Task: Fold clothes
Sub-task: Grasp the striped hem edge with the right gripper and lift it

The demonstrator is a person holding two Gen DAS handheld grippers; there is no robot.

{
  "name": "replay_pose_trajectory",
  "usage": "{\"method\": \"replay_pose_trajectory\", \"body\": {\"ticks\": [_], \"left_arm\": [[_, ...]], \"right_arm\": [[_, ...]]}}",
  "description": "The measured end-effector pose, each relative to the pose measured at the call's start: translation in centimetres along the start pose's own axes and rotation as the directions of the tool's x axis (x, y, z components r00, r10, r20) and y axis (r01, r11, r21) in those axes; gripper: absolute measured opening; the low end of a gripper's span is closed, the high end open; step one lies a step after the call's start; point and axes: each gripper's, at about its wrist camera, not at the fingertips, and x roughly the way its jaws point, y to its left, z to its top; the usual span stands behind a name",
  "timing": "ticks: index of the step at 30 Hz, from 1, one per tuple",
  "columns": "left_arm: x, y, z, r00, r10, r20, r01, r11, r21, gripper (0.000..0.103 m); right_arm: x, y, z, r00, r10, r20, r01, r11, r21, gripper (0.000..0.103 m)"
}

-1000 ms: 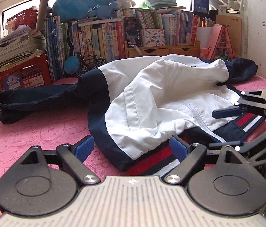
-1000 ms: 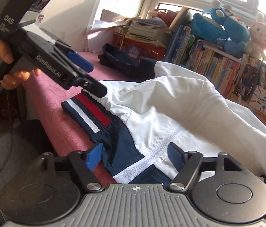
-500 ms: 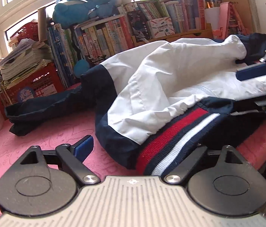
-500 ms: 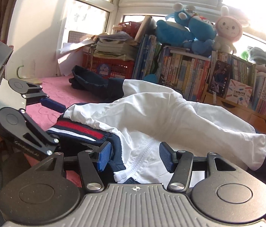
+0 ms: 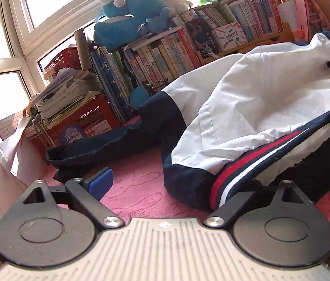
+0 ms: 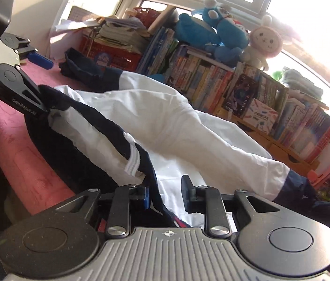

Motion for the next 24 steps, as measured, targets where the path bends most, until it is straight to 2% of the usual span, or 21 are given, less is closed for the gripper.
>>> {"method": "replay_pose_trajectory", "body": {"ticks": [1,2,3,5,7,9,12,14,15,16,18,20,21,22,24], "left_arm": [[0.2,-0.2,-0.2,1.000,0.006,-0.001,-0.006,1.000,0.011,0.094],[0.3,-0.5,-0.4,1.000,0.010,-0.002,-0.010,1.000,0.021,0.094],[0.5,-0.6,-0.5,1.000,0.016,0.001,-0.016,1.000,0.021,0.094],[0.8,-0.5,-0.3,1.000,0.026,0.004,-0.026,1.000,-0.003,0.094],[1.0,0.0,0.2,0.998,0.056,0.018,-0.056,0.997,-0.046,0.094],[1.2,1.0,1.2,0.992,0.119,0.043,-0.116,0.991,-0.064,0.094],[2.2,4.0,3.3,0.979,0.183,0.087,-0.174,0.980,-0.096,0.094],[2.9,6.0,5.0,0.958,0.262,0.121,-0.252,0.964,-0.089,0.094],[3.1,7.5,6.0,0.939,0.314,0.142,-0.302,0.948,-0.098,0.094],[2.9,8.9,6.9,0.924,0.350,0.156,-0.334,0.935,-0.123,0.094],[1.6,10.9,7.7,0.905,0.389,0.173,-0.360,0.916,-0.177,0.094],[0.0,11.3,7.3,0.906,0.389,0.168,-0.359,0.915,-0.181,0.095],[-0.9,10.8,6.4,0.919,0.363,0.152,-0.338,0.927,-0.165,0.095],[-1.5,9.9,5.4,0.936,0.329,0.124,-0.312,0.939,-0.143,0.095],[-2.7,7.8,3.3,0.963,0.260,0.066,-0.254,0.963,-0.090,0.095]], "right_arm": [[-0.2,-0.6,-0.9,0.999,-0.028,-0.031,0.027,1.000,-0.011,0.030],[-0.4,-1.0,-1.5,0.996,-0.060,-0.062,0.060,0.998,-0.017,0.024],[-0.5,-1.4,-2.2,0.989,-0.118,-0.092,0.115,0.993,-0.032,0.013],[-0.5,-2.3,-3.2,0.974,-0.176,-0.141,0.170,0.984,-0.053,0.011],[-0.4,-3.0,-3.6,0.962,-0.226,-0.154,0.222,0.974,-0.047,0.012],[0.7,-3.6,-3.4,0.957,-0.248,-0.153,0.247,0.969,-0.030,0.012],[3.4,-4.4,-2.4,0.964,-0.238,-0.116,0.242,0.970,0.020,0.012],[5.6,-4.6,-0.2,0.971,-0.237,-0.036,0.238,0.971,0.021,0.012],[6.7,-4.8,1.5,0.971,-0.237,0.026,0.237,0.971,0.024,0.011],[7.5,-5.2,3.3,0.967,-0.240,0.083,0.238,0.971,0.034,0.011],[7.4,-5.7,5.9,0.952,-0.252,0.172,0.247,0.968,0.052,0.011],[6.0,-6.1,7.5,0.935,-0.256,0.246,0.251,0.967,0.053,0.011],[5.0,-6.3,7.3,0.934,-0.251,0.256,0.250,0.968,0.039,0.012],[4.0,-6.3,6.6,0.939,-0.242,0.245,0.246,0.969,0.015,0.012],[2.2,-5.9,4.3,0.962,-0.215,0.171,0.229,0.971,-0.063,0.014]]}}
